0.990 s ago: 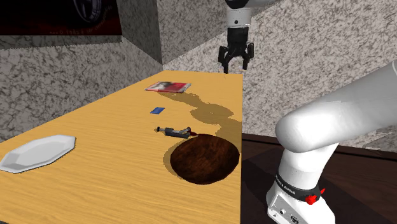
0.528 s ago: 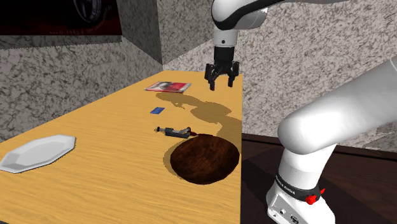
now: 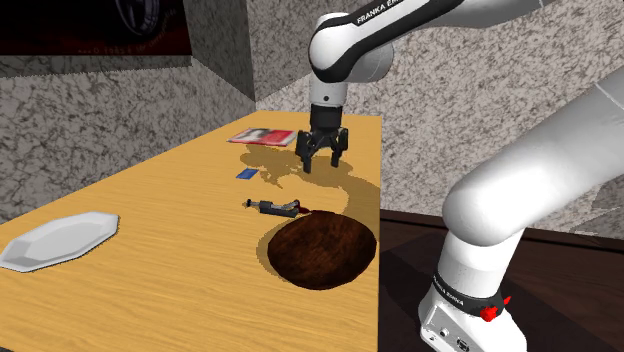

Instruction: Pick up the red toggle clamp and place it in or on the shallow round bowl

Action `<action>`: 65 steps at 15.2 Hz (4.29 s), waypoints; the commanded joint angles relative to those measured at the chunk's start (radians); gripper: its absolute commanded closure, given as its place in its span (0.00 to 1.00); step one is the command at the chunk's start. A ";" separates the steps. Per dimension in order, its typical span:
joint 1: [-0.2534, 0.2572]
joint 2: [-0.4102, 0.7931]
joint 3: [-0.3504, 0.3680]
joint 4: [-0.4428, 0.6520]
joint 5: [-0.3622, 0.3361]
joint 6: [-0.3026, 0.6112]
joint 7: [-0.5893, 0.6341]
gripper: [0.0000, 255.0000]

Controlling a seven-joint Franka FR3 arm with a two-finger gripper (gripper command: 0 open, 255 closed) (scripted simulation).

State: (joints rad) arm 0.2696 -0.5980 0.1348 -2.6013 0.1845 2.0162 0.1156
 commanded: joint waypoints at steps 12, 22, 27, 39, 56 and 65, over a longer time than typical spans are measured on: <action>0.120 0.177 0.065 -0.078 0.149 0.259 -0.054 0.00; 0.124 0.193 0.070 -0.088 0.155 0.285 -0.056 1.00; 0.123 0.193 0.070 -0.088 0.155 0.285 -0.056 1.00; 0.116 0.122 0.059 -0.028 0.132 0.156 -0.031 1.00; 0.114 0.007 0.045 0.097 0.107 -0.078 0.020 1.00; 0.226 -0.338 0.128 -0.091 0.205 -0.208 0.161 1.00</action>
State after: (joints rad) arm 0.4805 -0.8898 0.2534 -2.6751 0.3773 1.8336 0.2562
